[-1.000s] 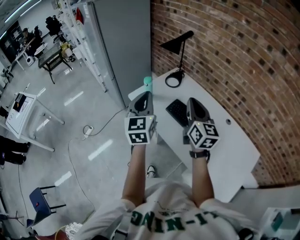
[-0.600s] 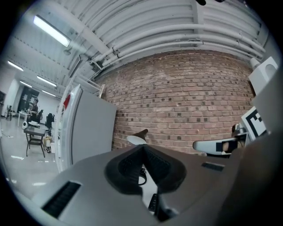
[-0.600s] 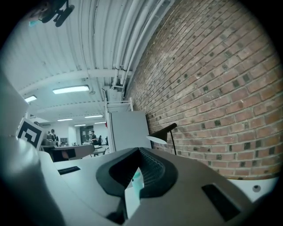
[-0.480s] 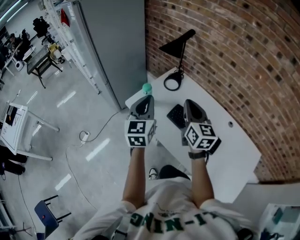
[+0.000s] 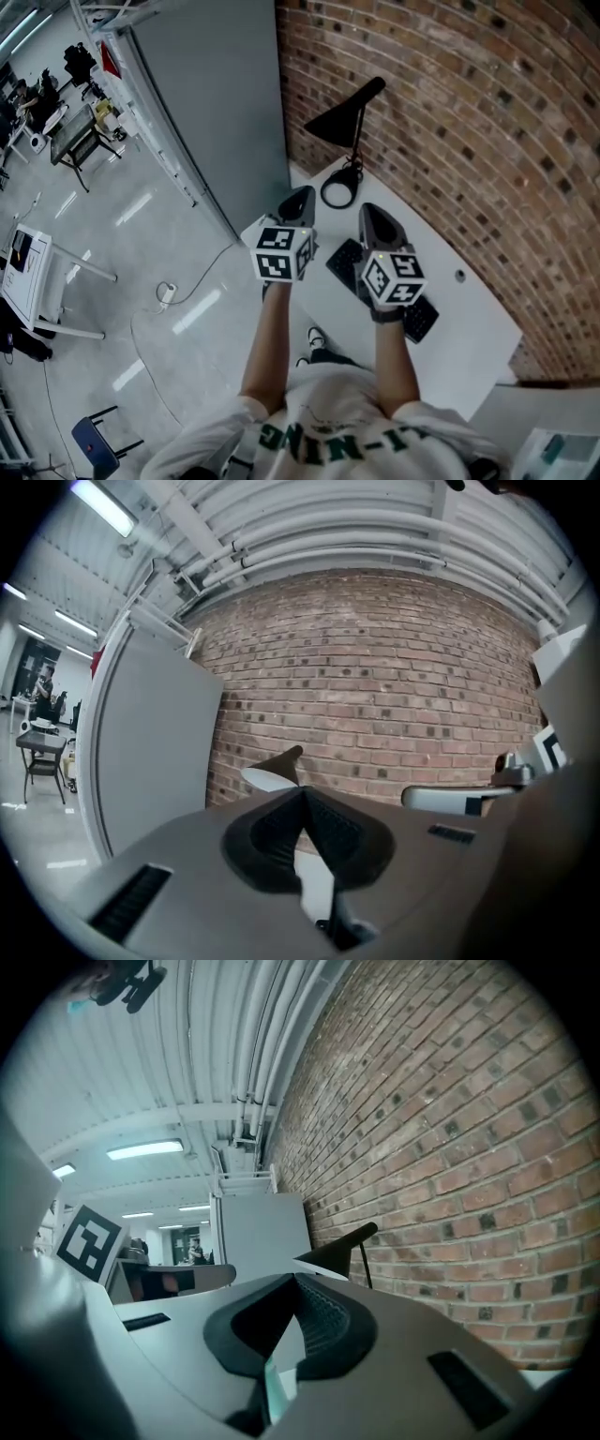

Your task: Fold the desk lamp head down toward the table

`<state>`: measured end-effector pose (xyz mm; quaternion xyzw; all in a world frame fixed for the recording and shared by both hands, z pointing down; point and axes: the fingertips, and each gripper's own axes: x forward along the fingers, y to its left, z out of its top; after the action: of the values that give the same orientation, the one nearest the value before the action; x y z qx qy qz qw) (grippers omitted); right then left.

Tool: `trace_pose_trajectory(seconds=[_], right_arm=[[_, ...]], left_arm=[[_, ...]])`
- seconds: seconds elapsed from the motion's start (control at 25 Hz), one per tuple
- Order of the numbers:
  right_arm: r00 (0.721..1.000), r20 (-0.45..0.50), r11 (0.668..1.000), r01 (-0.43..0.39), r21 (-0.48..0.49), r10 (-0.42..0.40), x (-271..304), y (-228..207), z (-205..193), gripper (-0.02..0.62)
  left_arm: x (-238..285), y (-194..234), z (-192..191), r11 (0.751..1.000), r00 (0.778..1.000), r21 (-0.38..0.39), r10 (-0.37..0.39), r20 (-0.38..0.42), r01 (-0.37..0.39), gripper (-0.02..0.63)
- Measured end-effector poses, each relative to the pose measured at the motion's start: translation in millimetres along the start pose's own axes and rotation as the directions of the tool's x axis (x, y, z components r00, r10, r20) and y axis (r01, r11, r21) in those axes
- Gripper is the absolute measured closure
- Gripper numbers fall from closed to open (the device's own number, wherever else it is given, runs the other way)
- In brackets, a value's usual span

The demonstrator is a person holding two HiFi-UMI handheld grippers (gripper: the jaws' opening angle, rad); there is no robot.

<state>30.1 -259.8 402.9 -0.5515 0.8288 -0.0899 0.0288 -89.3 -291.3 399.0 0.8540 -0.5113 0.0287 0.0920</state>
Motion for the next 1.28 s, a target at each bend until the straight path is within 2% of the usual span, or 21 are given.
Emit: trace_pose_trajectory(seconds=[0.44,0.72,0.84,0.96,1.28], right_arm=[[0.999,-0.035,0.999,0.000,0.034,0.001,54,-42,3,0.591],[0.999,-0.029,0.999,0.013,0.034,-0.013,66,-56,4,0.591],[1.000,-0.007,1.000,0.026,0.015,-0.026,67,-57,11,0.591],[1.000,0.000,0.999,0.028,0.021,-0.028,69,-60,11,0.591],[0.999,-0.031,0.999,0.044,0.019,-0.043,72,-67,-2,0.591]], left_arm=[[93,20,17,0.999,0.999,-0.032,-0.013,-0.041,0.012,0.604],[128,20,1,0.996,0.992,-0.081,-0.038,-0.122,0.028,0.535],[138,20,-4,0.994,0.987,-0.098,-0.052,-0.149,0.037,0.485],[145,22,-2,0.993,0.989,-0.111,-0.050,-0.142,0.034,0.483],[158,22,-5,0.965,0.984,-0.244,-0.126,-0.127,0.092,0.457]])
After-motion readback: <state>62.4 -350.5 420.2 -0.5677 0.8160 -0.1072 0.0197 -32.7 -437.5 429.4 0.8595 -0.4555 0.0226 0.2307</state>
